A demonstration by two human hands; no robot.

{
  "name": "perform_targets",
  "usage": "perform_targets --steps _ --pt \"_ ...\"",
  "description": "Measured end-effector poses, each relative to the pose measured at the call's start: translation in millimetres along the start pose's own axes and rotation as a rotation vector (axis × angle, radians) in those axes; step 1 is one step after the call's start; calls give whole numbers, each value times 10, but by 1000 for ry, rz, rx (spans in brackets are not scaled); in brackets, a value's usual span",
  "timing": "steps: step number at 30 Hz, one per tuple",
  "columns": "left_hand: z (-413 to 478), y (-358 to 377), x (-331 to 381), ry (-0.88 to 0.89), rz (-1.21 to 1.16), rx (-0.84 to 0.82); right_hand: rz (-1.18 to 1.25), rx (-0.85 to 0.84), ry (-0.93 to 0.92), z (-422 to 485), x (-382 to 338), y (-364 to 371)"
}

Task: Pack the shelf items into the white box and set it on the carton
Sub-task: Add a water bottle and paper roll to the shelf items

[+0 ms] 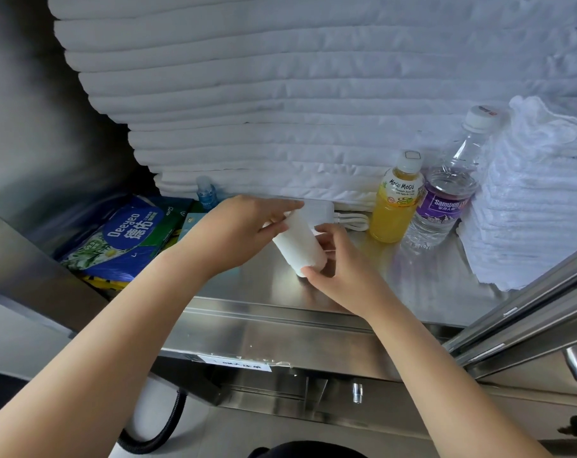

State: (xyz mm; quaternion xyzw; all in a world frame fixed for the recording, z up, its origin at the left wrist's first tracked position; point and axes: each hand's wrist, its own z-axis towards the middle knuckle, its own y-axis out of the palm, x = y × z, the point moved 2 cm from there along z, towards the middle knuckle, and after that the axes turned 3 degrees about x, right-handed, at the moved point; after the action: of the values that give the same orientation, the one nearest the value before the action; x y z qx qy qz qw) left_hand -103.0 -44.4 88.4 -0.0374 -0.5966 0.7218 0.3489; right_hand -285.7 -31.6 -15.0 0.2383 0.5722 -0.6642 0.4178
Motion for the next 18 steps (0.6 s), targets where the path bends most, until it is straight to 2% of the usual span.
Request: perform_targets --steps 6,10,15,18 --pt "-83 116 -194 -239 -182 66 68 64 -4 31 51 -209" --pt "-152 267 -293 -309 -128 26 8 63 -84 32 56 -204" --pt "-249 383 -353 -320 16 44 -105 128 -174 17 64 -118" --pt "-244 361 -262 -148 195 168 -192 189 -224 15 54 -108"
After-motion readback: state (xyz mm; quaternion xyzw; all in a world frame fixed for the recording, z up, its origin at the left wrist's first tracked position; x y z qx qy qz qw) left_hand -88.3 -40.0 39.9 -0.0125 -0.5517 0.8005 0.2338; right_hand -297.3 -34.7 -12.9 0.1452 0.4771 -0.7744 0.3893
